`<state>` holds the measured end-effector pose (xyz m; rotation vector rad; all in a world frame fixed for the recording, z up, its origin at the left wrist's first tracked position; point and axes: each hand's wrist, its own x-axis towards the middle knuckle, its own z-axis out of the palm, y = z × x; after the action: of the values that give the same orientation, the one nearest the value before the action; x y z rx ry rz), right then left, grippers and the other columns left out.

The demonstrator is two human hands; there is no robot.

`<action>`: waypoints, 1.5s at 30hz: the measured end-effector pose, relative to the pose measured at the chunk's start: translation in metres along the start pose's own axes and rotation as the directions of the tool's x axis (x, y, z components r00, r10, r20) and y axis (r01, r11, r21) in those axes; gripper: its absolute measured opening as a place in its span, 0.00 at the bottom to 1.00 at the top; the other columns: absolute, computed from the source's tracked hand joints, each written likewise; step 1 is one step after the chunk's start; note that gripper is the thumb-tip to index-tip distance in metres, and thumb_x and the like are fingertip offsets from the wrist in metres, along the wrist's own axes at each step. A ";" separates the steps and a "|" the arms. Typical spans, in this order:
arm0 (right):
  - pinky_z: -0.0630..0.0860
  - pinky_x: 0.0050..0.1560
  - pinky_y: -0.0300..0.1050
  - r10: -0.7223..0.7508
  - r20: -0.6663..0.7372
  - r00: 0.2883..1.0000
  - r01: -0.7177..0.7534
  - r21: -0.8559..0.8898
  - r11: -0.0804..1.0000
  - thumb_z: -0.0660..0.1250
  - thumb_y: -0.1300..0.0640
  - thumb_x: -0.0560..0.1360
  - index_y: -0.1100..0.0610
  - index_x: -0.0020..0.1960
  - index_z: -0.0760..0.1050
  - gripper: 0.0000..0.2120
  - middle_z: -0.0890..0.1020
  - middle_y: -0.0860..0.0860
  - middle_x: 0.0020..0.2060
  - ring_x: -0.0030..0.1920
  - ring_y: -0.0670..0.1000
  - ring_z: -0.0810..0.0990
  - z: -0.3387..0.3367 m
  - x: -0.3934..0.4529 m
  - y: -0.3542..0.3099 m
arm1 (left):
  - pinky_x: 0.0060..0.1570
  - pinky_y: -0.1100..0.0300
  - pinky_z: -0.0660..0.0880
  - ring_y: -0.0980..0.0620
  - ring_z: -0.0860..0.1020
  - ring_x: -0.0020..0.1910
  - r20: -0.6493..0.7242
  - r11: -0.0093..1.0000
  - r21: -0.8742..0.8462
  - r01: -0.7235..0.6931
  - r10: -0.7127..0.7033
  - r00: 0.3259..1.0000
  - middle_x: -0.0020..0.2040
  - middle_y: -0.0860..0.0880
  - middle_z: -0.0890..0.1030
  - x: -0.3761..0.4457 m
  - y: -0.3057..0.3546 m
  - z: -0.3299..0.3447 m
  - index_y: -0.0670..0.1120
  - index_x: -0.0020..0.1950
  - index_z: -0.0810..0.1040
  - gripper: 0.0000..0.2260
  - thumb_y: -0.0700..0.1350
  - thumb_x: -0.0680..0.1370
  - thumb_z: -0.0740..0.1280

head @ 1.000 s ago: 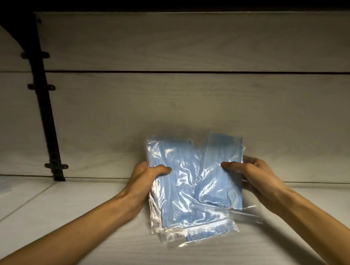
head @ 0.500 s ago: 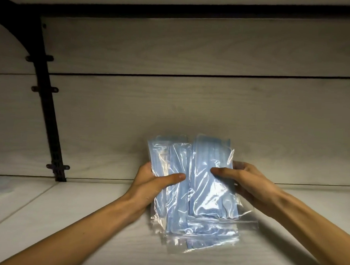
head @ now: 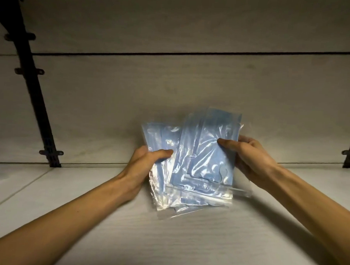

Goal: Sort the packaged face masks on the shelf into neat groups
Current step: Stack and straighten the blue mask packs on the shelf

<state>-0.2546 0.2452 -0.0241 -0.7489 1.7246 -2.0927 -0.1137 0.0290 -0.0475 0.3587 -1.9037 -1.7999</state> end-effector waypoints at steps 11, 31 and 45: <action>0.80 0.40 0.35 0.000 0.026 1.000 -0.001 0.058 0.998 0.70 0.61 0.78 0.62 0.54 0.80 0.07 0.88 0.54 0.44 0.43 0.49 0.87 -0.002 0.006 0.000 | 0.55 0.52 0.80 0.47 0.86 0.53 0.067 0.996 -0.001 -0.094 0.094 0.993 0.53 0.47 0.87 -0.005 -0.003 0.002 0.45 0.60 0.81 0.17 0.44 0.72 0.78; 0.68 0.23 0.36 0.178 0.085 0.980 -0.161 -0.181 0.970 0.79 0.52 0.68 0.63 0.51 0.81 0.19 0.73 0.48 0.26 0.25 0.45 0.69 -0.012 0.009 0.005 | 0.59 0.53 0.75 0.52 0.83 0.57 0.015 0.989 -0.141 -0.034 0.036 0.999 0.57 0.48 0.85 -0.003 0.007 0.001 0.47 0.61 0.80 0.26 0.58 0.67 0.76; 0.65 0.22 0.37 0.144 0.040 0.989 -0.129 -0.258 0.958 0.77 0.53 0.71 0.60 0.44 0.78 0.13 0.67 0.49 0.25 0.22 0.46 0.65 -0.010 0.002 0.001 | 0.66 0.56 0.73 0.62 0.83 0.52 -0.037 0.982 -0.140 -0.130 0.126 0.991 0.51 0.59 0.87 -0.009 0.014 0.004 0.53 0.57 0.81 0.15 0.55 0.73 0.77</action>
<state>-0.2622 0.2517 -0.0259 -0.7287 1.9765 -1.7626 -0.1064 0.0383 -0.0350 0.2054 -1.7260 -1.8223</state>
